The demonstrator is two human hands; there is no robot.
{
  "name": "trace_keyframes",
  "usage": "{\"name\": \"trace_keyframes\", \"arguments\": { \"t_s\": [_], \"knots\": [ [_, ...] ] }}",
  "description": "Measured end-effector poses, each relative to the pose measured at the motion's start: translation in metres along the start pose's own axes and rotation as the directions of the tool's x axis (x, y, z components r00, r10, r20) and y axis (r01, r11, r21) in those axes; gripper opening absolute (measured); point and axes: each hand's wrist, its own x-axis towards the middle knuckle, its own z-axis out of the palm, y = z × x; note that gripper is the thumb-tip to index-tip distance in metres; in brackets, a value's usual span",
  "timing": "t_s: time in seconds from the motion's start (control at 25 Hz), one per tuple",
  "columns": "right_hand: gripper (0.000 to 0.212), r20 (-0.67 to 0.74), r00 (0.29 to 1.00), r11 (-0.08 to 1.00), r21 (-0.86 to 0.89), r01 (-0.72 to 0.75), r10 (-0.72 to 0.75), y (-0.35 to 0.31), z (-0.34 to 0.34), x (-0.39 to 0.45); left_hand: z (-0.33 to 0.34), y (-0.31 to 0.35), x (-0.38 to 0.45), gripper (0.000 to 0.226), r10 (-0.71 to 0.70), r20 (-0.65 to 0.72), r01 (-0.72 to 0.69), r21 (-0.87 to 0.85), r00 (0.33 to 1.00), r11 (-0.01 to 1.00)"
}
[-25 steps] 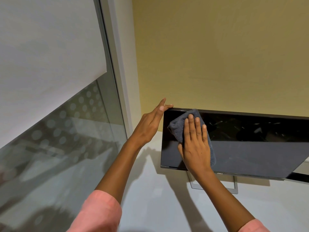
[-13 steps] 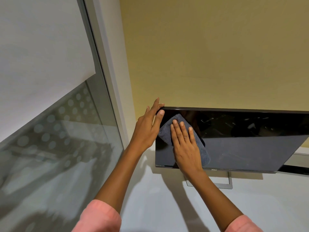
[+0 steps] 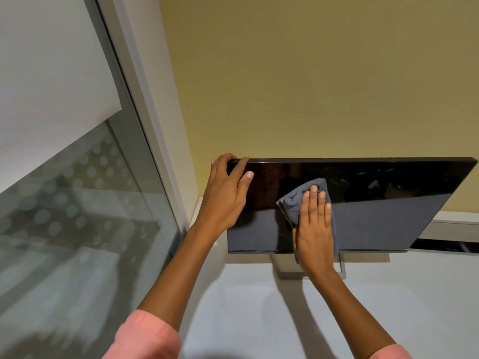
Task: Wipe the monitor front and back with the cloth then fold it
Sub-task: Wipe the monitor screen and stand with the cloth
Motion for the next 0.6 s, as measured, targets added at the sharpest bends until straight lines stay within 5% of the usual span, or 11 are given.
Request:
{"name": "trace_keyframes", "arguments": {
  "t_s": [0.28, 0.6],
  "knots": [
    [0.083, 0.019, 0.97, 0.969, -0.053, 0.242, -0.241, -0.014, 0.002, 0.008, 0.008, 0.002, 0.007, 0.05, -0.011, -0.009, 0.013, 0.154, 1.0, 0.988],
    [0.077, -0.102, 0.992, 0.997, -0.002, 0.074, -0.074, 0.023, -0.033, 0.042, 0.019, 0.018, 0.01, 0.06, 0.025, -0.069, -0.014, 0.15, 0.997, 0.989]
  ]
}}
